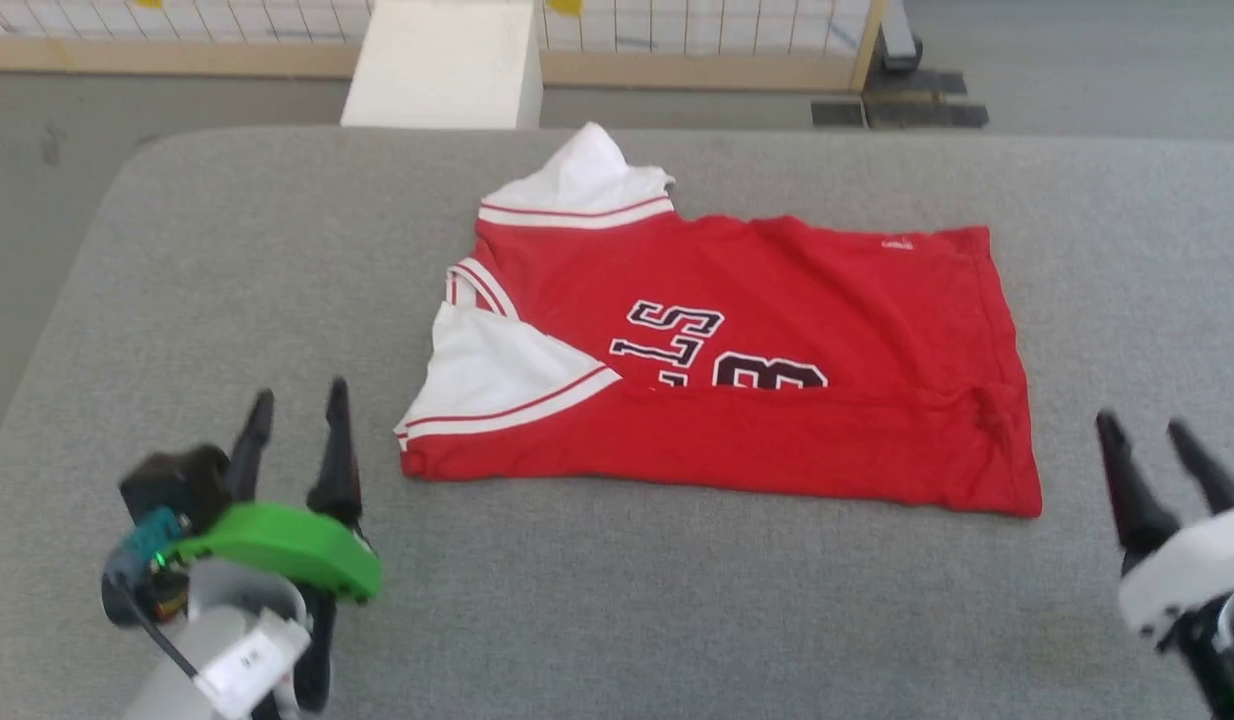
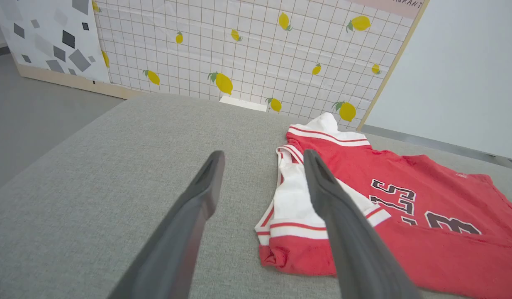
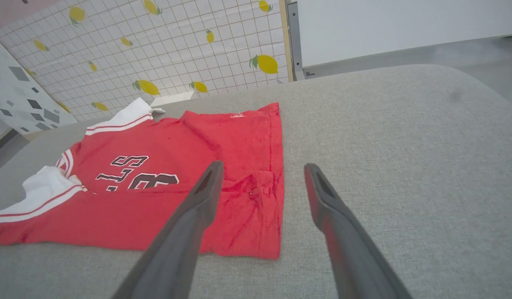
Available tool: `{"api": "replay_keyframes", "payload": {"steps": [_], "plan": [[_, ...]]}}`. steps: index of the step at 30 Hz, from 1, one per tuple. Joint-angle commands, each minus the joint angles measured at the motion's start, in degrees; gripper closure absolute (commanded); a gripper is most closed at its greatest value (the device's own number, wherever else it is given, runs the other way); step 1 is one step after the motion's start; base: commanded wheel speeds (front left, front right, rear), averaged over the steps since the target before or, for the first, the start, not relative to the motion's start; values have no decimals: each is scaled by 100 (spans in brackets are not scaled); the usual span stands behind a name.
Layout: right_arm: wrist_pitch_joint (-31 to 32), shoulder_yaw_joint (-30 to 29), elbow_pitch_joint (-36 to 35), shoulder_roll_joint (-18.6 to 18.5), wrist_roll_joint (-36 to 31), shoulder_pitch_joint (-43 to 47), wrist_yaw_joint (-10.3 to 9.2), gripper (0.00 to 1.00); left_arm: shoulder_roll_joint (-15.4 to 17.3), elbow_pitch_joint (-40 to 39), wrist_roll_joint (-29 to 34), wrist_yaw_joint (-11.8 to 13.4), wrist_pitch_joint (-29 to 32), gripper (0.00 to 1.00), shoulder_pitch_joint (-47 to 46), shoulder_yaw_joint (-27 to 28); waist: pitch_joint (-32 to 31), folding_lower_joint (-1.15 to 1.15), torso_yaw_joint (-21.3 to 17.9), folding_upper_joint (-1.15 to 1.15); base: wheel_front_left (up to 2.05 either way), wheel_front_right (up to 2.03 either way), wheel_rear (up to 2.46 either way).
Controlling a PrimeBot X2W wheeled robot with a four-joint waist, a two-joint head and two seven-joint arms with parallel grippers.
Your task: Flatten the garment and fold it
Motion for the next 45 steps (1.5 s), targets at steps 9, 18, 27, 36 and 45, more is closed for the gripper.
{"api": "replay_keyframes", "payload": {"steps": [9,18,27,36,45], "plan": [[-265,177,370,26,-113,277,-8,0,-33,167,299,29,-81,0,327,-121,-200,0,24,0,0,0,0],[-220,191,330,-45,-99,103,-8,0,45,269,299,22,672,0,-166,-338,29,0,-9,0,0,0,0],[-121,232,253,-93,-73,-216,-8,0,93,862,93,262,3686,0,-1672,-911,561,0,-79,0,0,0,0],[-147,323,282,-96,-7,-478,-8,0,292,1141,96,542,5773,0,-2248,-1412,1012,0,-251,0,0,0,0],[-127,482,365,-195,6,-679,-8,0,214,1161,-379,644,6026,100,-1779,-1242,1189,0,-377,0,0,0,0]]}}
